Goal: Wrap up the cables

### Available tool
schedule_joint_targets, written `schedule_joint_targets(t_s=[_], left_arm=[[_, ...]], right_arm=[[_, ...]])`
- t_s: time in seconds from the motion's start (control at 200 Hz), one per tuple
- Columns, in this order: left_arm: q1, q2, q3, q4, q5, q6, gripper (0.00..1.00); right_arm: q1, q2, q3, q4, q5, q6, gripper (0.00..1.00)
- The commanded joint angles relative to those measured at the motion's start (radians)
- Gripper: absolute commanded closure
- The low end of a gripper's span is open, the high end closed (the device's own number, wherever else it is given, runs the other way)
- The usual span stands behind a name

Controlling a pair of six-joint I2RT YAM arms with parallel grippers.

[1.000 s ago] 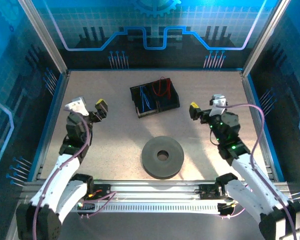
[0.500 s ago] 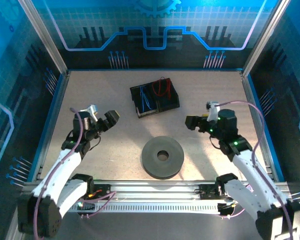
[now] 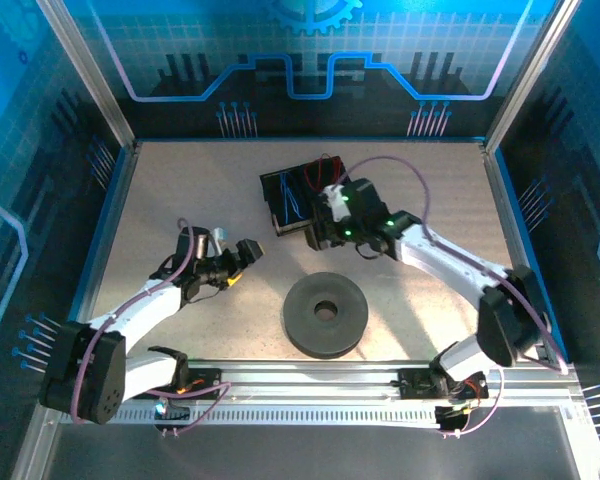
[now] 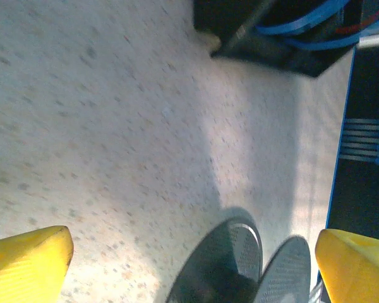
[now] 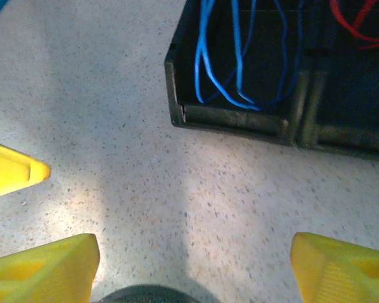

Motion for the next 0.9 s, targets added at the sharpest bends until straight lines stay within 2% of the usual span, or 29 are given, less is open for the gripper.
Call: schedule_joint_targets(t_s=[0.0,0.17,0.51,0.59,0.806,0.896], left_arm=[[-0.041,0.009,0.032,-0.043,-0.004,0.011,0.01],[-0.07,0.016,0.036,-0.088,-0.03,0.028,0.04],[-0.07,-0.002,0.039,-0.119,-0.054,0.055,0.05],[-0.07,-0.014,0.039,-0.128,-0.064,0.06,0.04],[-0.07,-0.048,0.039,-0.15,-0.085,0.067,0.01],[-0.07,-0.057,0.041,-0.156,-0.087,0.067,0.01]], right_arm=[[0.046,0.133,0.159,-0.104,0.063,-0.054,0.23],[0.072,0.323,0.389,-0.187,0.128,-0.083,0.31],[0.062,0.536,0.722,-0.303,0.22,-0.11,0.49],[0.054,0.561,0.76,-0.318,0.216,-0.109,0.53],[0.04,0.591,0.807,-0.335,0.193,-0.103,0.71],[0.039,0.591,0.809,-0.335,0.186,-0.103,0.73]])
